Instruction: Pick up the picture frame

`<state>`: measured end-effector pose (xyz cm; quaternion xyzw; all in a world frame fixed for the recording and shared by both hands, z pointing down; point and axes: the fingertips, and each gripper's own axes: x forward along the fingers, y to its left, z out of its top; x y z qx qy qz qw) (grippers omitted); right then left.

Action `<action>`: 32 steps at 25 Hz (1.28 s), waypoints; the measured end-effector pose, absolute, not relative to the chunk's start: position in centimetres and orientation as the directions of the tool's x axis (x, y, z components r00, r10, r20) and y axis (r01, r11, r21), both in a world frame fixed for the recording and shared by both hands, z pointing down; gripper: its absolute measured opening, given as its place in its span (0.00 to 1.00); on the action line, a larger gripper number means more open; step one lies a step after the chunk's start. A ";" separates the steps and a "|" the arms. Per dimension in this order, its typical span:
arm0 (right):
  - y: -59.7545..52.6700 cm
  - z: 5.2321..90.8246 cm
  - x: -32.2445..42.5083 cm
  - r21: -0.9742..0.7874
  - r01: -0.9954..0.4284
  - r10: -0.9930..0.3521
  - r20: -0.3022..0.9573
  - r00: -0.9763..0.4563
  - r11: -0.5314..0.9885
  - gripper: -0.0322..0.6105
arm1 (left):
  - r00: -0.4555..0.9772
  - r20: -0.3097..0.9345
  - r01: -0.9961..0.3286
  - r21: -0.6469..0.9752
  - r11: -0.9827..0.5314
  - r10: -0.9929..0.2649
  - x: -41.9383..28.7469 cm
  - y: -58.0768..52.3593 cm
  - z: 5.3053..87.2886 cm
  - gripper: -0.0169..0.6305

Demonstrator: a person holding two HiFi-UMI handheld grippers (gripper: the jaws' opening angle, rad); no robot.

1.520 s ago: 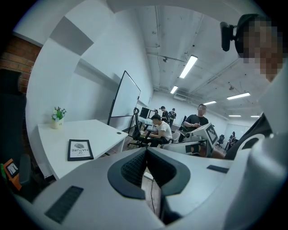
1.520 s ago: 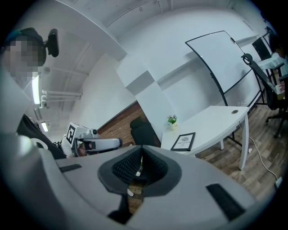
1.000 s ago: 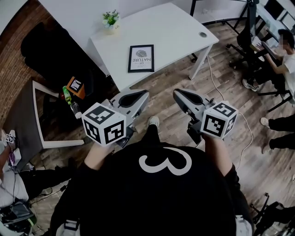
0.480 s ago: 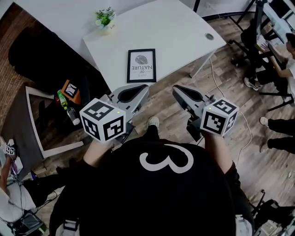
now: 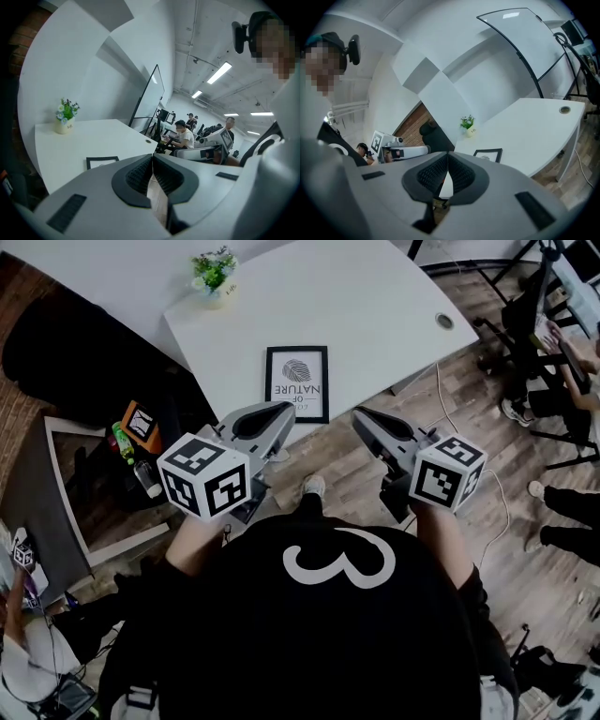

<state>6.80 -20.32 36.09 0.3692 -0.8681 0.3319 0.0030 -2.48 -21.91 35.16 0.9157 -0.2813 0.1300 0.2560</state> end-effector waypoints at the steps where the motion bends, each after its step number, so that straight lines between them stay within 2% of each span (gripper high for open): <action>1: -20.9 36.4 6.6 -0.577 -0.642 -0.636 0.255 -0.729 0.505 0.09 | 0.799 0.395 -0.594 0.392 -0.703 -0.455 -2.8 -22.7 35.6 0.05; 13: -26.9 41.3 6.2 -0.672 -0.620 -0.626 0.290 -0.724 0.405 0.09 | 0.758 0.479 -0.638 0.406 -0.654 -0.442 -4.8 -29.8 40.9 0.05; 24: -30.8 43.9 7.1 -0.648 -0.676 -0.660 0.342 -0.670 0.350 0.09 | 0.752 0.501 -0.646 0.435 -0.627 -0.428 -6.2 -34.4 43.7 0.06; 32: -32.1 46.0 7.0 -0.604 -0.723 -0.671 0.386 -0.633 0.335 0.10 | 0.743 0.536 -0.656 0.465 -0.595 -0.400 -7.0 -35.6 46.3 0.17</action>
